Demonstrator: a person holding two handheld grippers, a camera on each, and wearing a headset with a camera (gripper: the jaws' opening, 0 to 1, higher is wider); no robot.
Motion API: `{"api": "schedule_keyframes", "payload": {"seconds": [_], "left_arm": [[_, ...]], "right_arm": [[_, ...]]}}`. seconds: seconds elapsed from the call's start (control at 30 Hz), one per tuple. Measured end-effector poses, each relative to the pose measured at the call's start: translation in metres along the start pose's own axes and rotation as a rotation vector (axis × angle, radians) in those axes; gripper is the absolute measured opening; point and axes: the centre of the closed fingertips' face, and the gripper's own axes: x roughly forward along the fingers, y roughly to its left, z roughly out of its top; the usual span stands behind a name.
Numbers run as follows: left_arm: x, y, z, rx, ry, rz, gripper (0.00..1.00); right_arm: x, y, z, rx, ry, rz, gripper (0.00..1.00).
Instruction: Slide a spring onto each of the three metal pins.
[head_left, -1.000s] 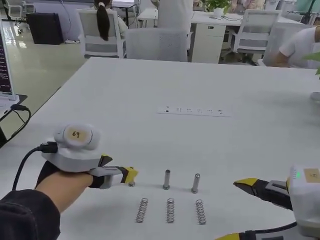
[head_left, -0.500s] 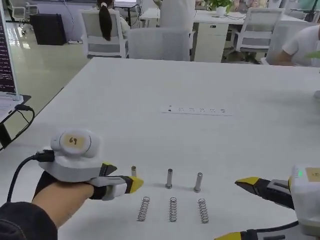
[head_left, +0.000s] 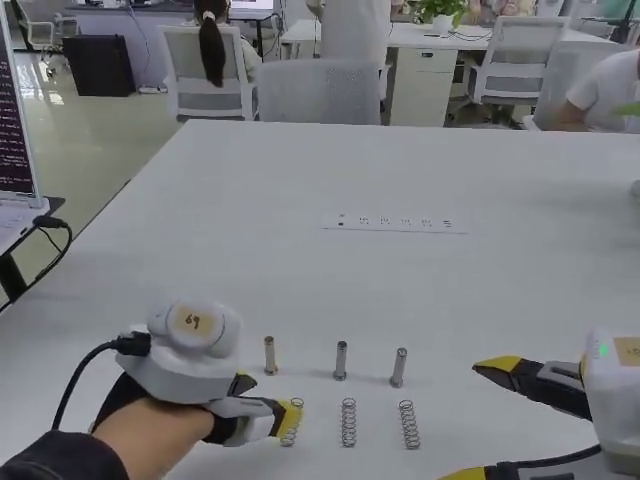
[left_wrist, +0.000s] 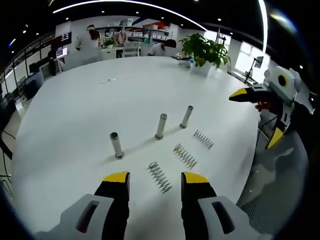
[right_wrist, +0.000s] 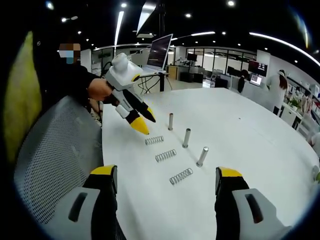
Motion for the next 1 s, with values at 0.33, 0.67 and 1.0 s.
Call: {"api": "schedule_keyframes", "payload": {"seconds": [0.33,0.67,1.0], "left_arm": [[0.016,-0.005,-0.017,0.08,0.077,0.011,0.31],[0.022,-0.002,-0.024,0.116,0.106,0.019,0.27],[0.018,0.011,-0.03,0.129,0.121,0.043,0.25]], "right_arm": [[0.001,0.001,0.0,0.001,0.001,0.007,0.79],[0.002,0.002,0.001,0.001,0.0,0.014,0.79],[0.002,0.002,0.0,0.004,0.001,0.012,0.79]]}}
